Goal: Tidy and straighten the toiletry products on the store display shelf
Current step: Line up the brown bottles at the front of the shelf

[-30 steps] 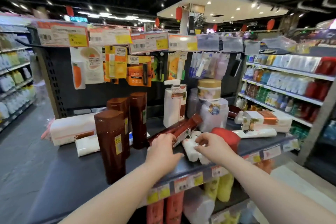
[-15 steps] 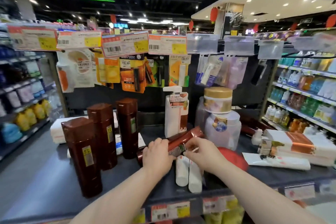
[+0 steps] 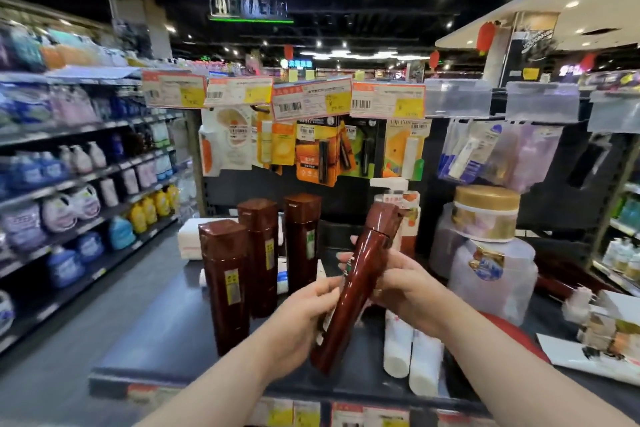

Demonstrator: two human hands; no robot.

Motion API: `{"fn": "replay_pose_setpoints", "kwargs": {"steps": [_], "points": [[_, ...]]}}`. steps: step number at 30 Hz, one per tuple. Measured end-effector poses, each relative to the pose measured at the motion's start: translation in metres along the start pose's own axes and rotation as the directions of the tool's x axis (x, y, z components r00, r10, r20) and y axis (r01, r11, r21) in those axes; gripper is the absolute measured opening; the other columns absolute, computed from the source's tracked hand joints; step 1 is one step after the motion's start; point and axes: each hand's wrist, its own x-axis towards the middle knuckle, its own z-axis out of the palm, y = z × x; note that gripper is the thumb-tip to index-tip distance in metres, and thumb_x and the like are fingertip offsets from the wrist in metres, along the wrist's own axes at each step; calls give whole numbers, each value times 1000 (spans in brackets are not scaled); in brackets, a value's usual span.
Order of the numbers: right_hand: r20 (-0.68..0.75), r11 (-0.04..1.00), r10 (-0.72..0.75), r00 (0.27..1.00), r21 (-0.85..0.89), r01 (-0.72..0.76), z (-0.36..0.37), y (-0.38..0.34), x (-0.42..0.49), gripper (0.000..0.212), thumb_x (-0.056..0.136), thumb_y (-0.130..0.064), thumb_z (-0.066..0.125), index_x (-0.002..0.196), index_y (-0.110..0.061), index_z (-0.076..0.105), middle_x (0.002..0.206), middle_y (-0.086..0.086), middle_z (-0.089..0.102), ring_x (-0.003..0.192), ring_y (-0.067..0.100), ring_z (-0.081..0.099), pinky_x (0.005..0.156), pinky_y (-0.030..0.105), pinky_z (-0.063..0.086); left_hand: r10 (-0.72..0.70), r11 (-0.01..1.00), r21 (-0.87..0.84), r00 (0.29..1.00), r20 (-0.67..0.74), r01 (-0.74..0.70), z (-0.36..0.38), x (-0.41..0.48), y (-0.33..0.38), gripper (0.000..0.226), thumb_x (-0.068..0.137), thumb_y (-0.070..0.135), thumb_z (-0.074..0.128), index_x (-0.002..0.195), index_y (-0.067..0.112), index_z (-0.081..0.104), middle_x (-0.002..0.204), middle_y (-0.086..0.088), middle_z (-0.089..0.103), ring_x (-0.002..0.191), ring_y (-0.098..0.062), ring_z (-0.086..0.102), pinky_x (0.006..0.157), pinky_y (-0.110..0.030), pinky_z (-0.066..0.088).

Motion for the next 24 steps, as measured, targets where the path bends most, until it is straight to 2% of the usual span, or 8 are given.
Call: {"fn": "replay_pose_setpoints", "kwargs": {"steps": [3,5,8,10,15,18,21,24], "points": [[117,999,19,993,-32,-15,8,2,9,32,76,-8,62,108,-8,56,97,10,68,86,23,66,76,34,52,16,1000,-16,1000,-26,-16,-13,-9,2,40,80,29,61,113,9,65,109,-14,68,96,-22,64,85,-32,52],[10,992,41,999,-122,-39,15,7,17,39,73,-18,72,108,-10,55,100,10,68,90,23,67,77,35,53,6,999,-37,995,-95,-9,-16,-10,0,34,86,25,52,112,8,67,116,-15,66,106,-26,62,97,-38,48],[-187,949,-14,982,-312,-45,29,15,29,59,64,-28,82,115,-22,52,110,5,67,101,20,65,88,38,53,0,999,-34,957,-289,-10,-17,-7,-6,30,87,21,50,109,14,68,112,-8,69,110,-21,61,96,-33,46],[-253,885,-92,963,-464,-37,38,18,35,62,59,-34,85,110,-31,51,109,-4,65,103,13,62,91,35,51,48,994,106,916,-397,-6,-21,-6,-8,35,87,9,50,120,17,60,117,-5,65,111,-17,58,93,-28,44],[-255,819,-126,959,-572,-45,45,25,49,60,62,-32,83,110,-33,47,110,-8,62,104,9,59,90,29,48,125,904,424,919,-373,49,-26,-9,-16,63,74,12,60,129,36,41,112,15,59,100,1,56,67,-9,41],[-101,890,10,995,-453,-55,40,21,50,56,69,-15,79,113,-31,48,111,-2,66,106,13,62,93,32,49,119,917,397,930,-348,31,-26,-6,-17,66,74,5,56,130,37,39,114,16,56,104,0,52,73,-13,44],[-12,890,67,998,-451,-65,34,14,48,60,75,-9,74,124,-26,46,116,0,63,109,13,60,96,33,48,116,909,416,945,-306,23,-28,-4,-16,64,80,0,54,130,38,41,119,13,57,114,-5,51,97,-29,45],[-38,844,97,995,-526,-102,31,14,42,69,74,-23,76,131,-34,39,122,-9,57,111,8,57,95,30,47,222,855,517,929,-297,-40,-27,-5,-16,52,81,10,65,110,50,48,112,18,60,104,6,56,84,-11,47]]}}
